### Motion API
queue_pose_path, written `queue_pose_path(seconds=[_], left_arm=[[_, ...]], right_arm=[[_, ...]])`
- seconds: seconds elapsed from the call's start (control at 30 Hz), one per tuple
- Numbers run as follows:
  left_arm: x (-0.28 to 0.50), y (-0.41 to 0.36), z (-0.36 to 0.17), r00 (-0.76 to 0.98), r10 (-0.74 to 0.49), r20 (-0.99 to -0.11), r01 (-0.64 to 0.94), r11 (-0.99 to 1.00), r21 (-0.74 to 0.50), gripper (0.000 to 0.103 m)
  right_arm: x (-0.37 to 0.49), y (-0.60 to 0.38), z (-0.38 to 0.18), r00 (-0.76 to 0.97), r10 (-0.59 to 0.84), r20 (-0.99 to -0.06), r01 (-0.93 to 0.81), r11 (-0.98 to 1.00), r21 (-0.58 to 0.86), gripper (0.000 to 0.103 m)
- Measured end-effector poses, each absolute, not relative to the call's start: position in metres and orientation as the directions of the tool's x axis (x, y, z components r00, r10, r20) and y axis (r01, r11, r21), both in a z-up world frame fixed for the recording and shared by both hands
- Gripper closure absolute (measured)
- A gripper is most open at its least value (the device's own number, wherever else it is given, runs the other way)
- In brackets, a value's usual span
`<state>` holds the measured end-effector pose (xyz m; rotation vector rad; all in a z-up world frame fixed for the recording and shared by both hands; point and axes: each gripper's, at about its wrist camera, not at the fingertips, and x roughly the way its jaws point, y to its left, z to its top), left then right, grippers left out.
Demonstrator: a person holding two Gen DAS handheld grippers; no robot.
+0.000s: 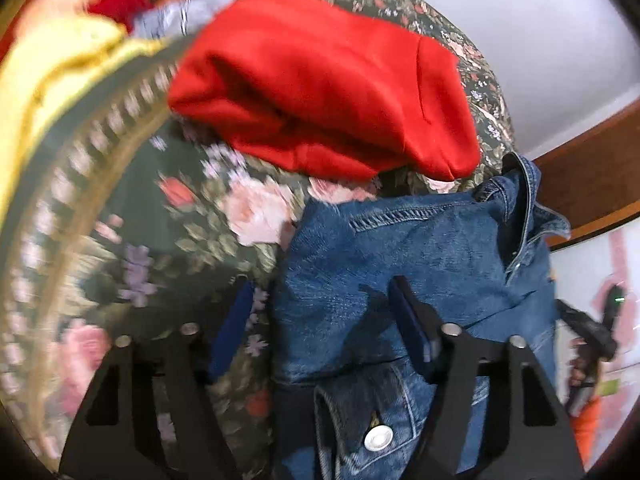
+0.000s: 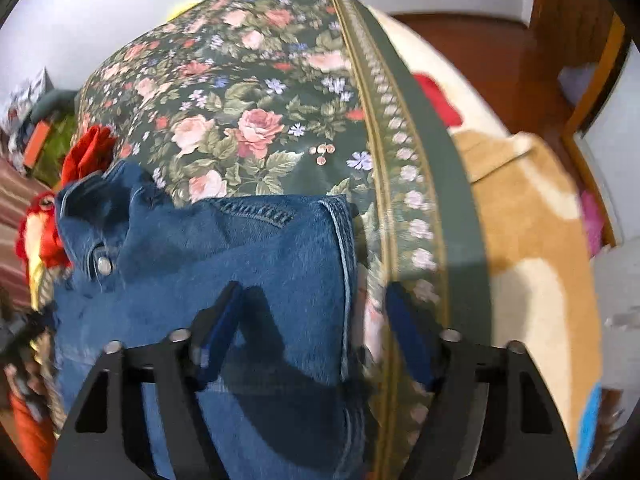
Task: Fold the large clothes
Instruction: 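Grasp the jacket edge with the left gripper and fold it over the body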
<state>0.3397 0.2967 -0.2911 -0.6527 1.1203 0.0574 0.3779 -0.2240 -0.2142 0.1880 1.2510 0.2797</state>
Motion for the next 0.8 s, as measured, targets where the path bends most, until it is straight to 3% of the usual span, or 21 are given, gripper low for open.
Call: queue_pose_path(seconds=[0.13,0.23,0.3,0.37,0.57,0.8], left_arm=[[0.351,0.295,-0.302,0.462,-0.313,-0.83,-0.321,0.813,-0.485,0.046],[0.361,0.29,-0.307,0.457,-0.238,-0.857,-0.336,0.846,-0.414,0.069],[0.365,0.287,-0.309,0.449,-0.229,-0.864,-0.343,0.848,-0.403,0.081],[0.367,0.28,-0.305,0.452,-0.225,-0.863,-0.349,0.846,-0.403,0.093],[0.364,0.239,-0.244,0.542,-0.092,-0.835,-0.238,0.936,-0.258,0.095],[0.367,0.224,-0.162,0.682,-0.064,-0.729,-0.16,0.959,-0.235,0.096]], right_arm=[[0.391,-0.218,-0.231,0.248,0.369,-0.896,-0.096,0.93,0.356,0.052],[0.394,-0.215,-0.236,0.249,0.398,-0.883,-0.081,0.917,0.391,0.059],[0.396,-0.214,-0.238,0.232,0.434,-0.87,-0.074,0.9,0.43,0.082],[0.391,-0.213,-0.236,0.236,0.452,-0.86,-0.071,0.891,0.448,0.091],[0.378,-0.22,-0.194,0.354,0.425,-0.833,-0.106,0.903,0.415,0.095],[0.377,-0.227,-0.124,0.473,0.481,-0.738,-0.184,0.873,0.451,0.096]])
